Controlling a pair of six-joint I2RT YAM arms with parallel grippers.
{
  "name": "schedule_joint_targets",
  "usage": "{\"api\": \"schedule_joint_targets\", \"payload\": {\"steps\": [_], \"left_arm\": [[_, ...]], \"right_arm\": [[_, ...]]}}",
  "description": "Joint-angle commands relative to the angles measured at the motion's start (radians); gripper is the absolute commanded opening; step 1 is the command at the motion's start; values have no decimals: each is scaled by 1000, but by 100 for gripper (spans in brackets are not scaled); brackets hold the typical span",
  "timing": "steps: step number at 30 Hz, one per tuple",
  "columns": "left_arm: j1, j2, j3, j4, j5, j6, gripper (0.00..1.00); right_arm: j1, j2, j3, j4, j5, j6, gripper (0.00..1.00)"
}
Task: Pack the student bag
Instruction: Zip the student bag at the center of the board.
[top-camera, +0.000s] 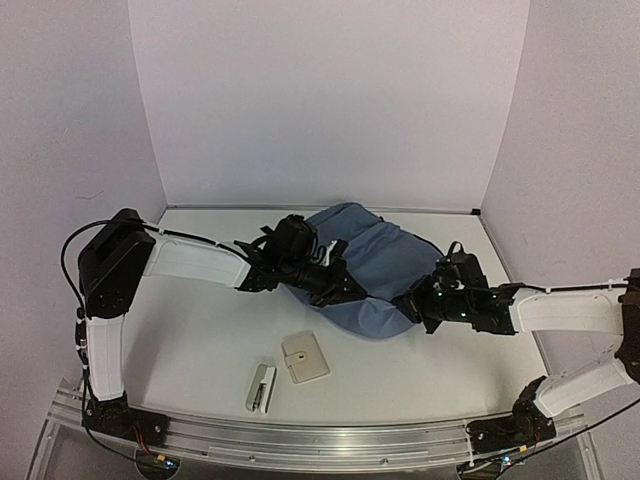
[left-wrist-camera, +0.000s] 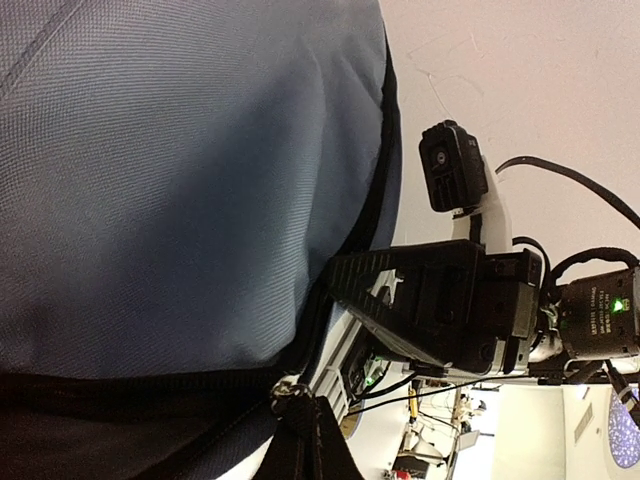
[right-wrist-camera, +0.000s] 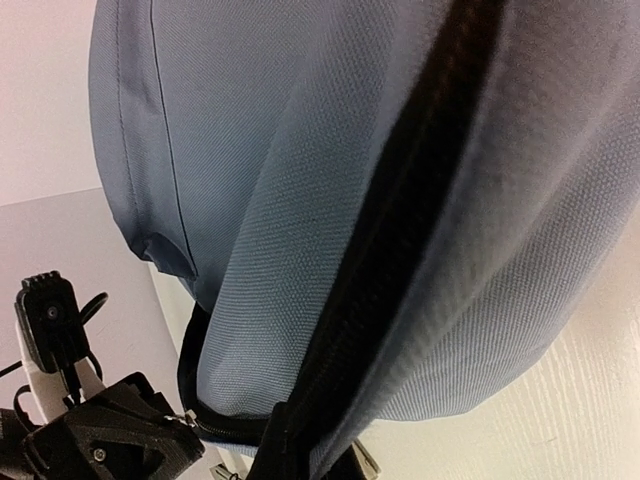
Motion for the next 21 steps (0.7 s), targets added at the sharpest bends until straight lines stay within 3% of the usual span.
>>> {"api": "schedule_joint_targets", "payload": {"steps": [1,11,21], "left_arm": [[23,-86,-23,44,12,-18,0],[78,-160,-143,54,6,-16,0],[170,-151,-136,63,41,-9,0]], "right_arm": [[0,-94,-45,-41,107,16,0],[0,-183,-57,-116,171,11,0],[0,-218,-51,-189,187,-17,0]]}}
